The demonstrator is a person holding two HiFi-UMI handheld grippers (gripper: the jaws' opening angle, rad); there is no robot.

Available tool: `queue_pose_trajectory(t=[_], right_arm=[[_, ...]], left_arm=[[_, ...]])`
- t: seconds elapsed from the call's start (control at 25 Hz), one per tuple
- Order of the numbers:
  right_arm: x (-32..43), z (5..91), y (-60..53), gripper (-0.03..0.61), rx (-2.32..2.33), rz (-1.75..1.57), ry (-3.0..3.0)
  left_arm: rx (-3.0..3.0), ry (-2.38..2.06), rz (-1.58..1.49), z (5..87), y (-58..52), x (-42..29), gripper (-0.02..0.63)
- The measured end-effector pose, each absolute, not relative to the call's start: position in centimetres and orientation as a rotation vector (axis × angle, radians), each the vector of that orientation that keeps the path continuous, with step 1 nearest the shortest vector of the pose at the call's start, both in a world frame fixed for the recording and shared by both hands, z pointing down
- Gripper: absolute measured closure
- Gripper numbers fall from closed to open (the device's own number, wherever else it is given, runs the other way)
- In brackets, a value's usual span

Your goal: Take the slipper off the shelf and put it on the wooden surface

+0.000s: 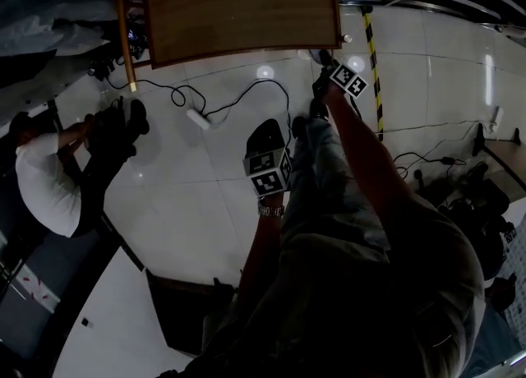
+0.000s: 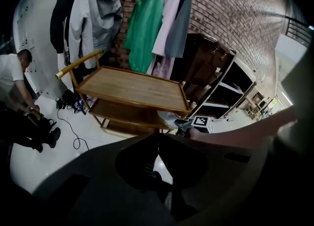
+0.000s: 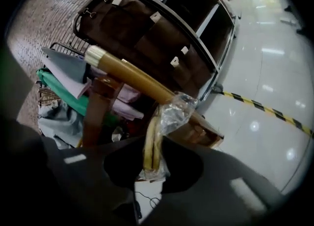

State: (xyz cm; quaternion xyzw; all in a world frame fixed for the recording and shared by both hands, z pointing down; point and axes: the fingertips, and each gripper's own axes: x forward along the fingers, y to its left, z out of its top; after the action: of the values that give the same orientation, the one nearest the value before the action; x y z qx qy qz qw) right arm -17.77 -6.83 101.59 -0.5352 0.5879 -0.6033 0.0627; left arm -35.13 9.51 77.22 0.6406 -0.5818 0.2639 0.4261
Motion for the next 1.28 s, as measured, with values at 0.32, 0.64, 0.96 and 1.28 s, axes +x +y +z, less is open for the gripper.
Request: queue_pose_trajectory(t=[0.32, 0.64, 0.96, 1.28], right_arm=[[-21.6, 104.1, -4.9, 0.143, -1.385, -2.104, 2.016], [-20.9, 98.6, 2.7, 0.246, -1.114, -2.214, 2.4], [-21.2, 78.5, 3.1, 0.444, -1.218, -1.631, 2.795], [-23.2, 62.5, 2.8, 0.552, -1.472, -1.255, 2.927]], left_arm=[[1.602, -1.461, 0.687, 76.4, 9.4, -36.8, 0.611], [1.697, -1.446, 0.619, 73.0, 7.1, -34.8, 0.611], [1.823, -1.432, 0.54, 66.8, 4.5, -32.1, 0.611], [1.94, -1.378, 0.538, 60.7, 3.8, -28.3, 0.611]])
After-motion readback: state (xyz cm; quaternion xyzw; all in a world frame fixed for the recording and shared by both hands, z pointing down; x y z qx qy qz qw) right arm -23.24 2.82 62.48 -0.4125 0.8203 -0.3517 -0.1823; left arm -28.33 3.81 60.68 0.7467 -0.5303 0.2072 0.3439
